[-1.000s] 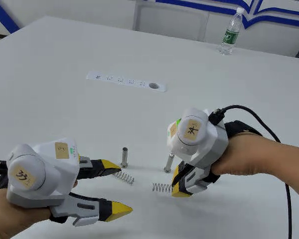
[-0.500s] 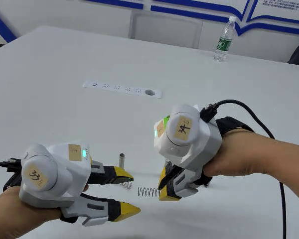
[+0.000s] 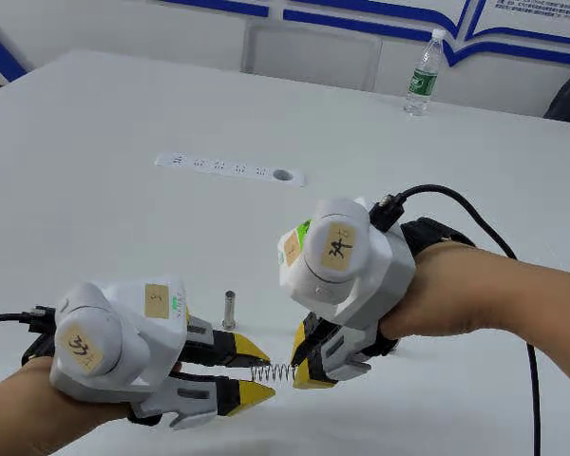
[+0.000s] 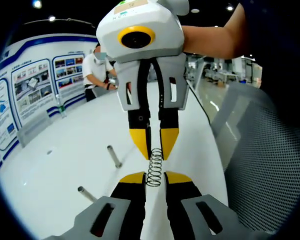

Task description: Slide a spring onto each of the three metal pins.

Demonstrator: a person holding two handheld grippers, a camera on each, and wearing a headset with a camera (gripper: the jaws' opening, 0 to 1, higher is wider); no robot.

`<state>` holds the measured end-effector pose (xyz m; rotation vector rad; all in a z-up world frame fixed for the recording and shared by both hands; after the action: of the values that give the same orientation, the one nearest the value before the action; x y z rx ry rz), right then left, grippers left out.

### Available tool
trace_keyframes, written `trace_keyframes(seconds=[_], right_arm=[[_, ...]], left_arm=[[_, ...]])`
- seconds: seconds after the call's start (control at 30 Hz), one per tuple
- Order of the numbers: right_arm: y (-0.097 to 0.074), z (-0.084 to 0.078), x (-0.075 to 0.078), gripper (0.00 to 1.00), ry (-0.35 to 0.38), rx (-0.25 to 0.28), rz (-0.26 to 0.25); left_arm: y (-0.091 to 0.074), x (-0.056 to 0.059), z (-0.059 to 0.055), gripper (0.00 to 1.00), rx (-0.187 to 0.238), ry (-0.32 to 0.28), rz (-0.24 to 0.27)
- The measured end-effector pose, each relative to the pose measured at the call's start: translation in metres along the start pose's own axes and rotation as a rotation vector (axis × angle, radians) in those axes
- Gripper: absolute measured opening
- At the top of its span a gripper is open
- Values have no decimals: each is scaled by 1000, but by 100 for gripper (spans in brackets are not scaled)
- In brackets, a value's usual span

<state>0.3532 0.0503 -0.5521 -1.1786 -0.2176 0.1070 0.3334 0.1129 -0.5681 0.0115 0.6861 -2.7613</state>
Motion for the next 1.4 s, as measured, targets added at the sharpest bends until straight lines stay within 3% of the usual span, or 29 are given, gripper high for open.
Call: trace_keyframes(seconds=[0.37, 0.63, 0.8, 1.07, 1.4], right_arm=[[1, -2, -2, 13, -1, 4, 12], [6, -8, -3, 14, 13, 2, 23], [5, -8, -3, 13, 2, 9, 14], [-11, 8, 0, 13, 31, 80, 1], [-24, 31, -3, 12, 16, 147, -5]], left_arm=[[0, 3, 0, 10, 17, -3, -21], [-3, 4, 10, 10, 54, -9, -28], [-3, 3, 9, 10, 57, -15, -23], [-4, 2, 5, 10, 47, -25, -20], [-1, 1, 8, 10, 54, -29, -25]])
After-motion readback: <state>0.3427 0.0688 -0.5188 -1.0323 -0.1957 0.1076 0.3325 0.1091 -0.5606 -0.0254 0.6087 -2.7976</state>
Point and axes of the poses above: the centre of the closed fingertips' face, and the gripper's own axes: y roughly forward along the fingers, x roughly to its right, z roughly out of its top, the point moved 5 cm from there along -y, roughly backward along the fingers, and after that the axes turned 5 degrees about -z, right-handed, at the moved point
